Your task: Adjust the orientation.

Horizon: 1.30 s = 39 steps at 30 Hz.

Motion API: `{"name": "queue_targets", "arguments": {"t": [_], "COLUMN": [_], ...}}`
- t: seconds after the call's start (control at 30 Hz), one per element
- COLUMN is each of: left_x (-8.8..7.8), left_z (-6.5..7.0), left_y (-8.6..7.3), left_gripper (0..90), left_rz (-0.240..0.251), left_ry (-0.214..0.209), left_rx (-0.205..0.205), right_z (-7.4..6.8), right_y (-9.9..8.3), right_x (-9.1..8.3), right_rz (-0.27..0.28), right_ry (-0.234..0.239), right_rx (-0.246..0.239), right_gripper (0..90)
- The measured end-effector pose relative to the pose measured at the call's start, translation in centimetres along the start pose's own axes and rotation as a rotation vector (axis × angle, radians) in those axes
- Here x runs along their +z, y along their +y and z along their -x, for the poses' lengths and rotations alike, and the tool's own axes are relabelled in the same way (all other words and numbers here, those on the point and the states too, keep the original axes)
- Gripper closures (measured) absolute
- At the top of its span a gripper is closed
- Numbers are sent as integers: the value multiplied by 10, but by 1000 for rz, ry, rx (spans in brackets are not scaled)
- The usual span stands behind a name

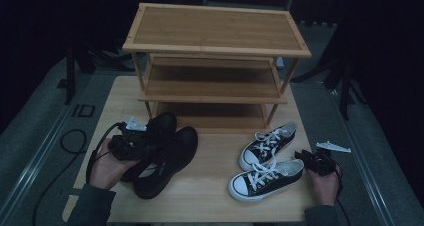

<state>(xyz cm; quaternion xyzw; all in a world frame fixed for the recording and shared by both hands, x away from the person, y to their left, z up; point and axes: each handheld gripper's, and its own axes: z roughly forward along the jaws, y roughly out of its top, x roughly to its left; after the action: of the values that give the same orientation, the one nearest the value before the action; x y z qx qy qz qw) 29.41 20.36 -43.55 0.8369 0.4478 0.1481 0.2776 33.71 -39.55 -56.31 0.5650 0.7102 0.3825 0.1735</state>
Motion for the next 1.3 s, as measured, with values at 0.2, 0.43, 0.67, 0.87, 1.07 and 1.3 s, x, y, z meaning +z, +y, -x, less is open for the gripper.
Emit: {"name": "queue_targets", "arguments": {"t": [0.2,0.43,0.67,0.87,1.07,1.3], "left_x": [-7,-10,-11,-12,-13,-12], "left_z": [-2,-6,-9,-12,-13,-15], "left_y": [2,1,0,-3,-3,-5], "left_gripper": [439,384,365,365,377,392], "left_rz": [30,35,26,25,24,20], "left_ry": [42,48,43,20,13,7], "left_rx": [-10,-32,-40,-46,-38,-43], "right_z": [0,0,0,0,0,1], "right_y": [0,0,0,0,0,0], "right_x": [0,0,0,0,0,0], "right_rz": [0,1,0,0,2,2], "right_ry": [0,0,1,2,5,6], "right_rx": [0,3,5,5,7,8], "right_gripper": [593,593,592,591,590,589]}}
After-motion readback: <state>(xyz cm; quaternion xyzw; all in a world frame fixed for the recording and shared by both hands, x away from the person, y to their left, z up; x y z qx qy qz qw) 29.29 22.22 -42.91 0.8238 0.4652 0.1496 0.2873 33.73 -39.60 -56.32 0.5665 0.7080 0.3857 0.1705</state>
